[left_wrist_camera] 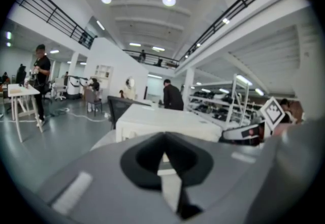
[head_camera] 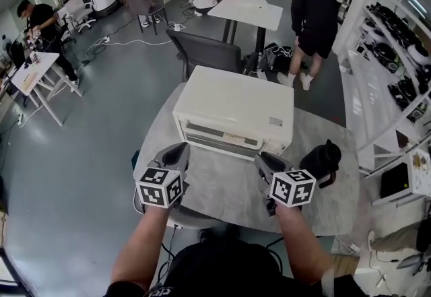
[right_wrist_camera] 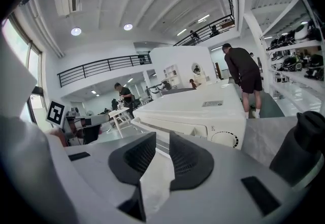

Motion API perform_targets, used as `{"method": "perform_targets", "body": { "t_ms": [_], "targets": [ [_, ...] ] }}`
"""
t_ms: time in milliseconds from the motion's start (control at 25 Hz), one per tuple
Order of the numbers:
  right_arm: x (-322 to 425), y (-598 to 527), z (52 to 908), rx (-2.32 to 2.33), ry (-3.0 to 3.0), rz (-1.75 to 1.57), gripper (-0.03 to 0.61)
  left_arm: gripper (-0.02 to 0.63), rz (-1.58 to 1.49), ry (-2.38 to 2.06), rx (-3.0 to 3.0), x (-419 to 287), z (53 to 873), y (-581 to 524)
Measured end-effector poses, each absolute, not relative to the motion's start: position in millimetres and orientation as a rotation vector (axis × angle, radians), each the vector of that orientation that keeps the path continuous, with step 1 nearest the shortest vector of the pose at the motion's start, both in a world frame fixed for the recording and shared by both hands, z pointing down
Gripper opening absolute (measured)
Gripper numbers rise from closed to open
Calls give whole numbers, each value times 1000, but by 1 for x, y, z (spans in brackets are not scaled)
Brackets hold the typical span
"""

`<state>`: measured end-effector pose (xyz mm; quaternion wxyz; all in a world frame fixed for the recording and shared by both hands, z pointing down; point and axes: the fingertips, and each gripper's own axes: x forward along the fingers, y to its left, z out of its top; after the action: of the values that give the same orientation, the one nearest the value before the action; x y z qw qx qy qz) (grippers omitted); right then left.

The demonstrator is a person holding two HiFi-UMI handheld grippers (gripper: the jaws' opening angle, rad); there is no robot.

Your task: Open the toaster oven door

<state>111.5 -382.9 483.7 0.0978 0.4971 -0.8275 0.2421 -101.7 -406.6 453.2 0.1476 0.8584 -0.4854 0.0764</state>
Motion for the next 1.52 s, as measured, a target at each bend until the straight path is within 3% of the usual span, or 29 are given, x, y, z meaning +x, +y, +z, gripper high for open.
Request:
{"method": "perform_targets", "body": {
  "t_ms": [160,320,640,1000,1520],
  "targets": [
    [113,-394,495,1460,-2417,743,99,19,190,-1404,2432,-95,463,-427],
    [111,-402,504,1461,-2388,766,126,94,254,-1415,2391,-96,483,-444],
    [119,-414,517,1476,-2345,847,155,176,265,-1495,2316,-111,496,-474],
    [120,-428,518,1494,-2341,964,179,212,256,-1488,2275,-112,503,-499],
    [120,-431,521,1564,-2310,949,184,209,308,-1483,2257,-113,516,-506]
  ]
}}
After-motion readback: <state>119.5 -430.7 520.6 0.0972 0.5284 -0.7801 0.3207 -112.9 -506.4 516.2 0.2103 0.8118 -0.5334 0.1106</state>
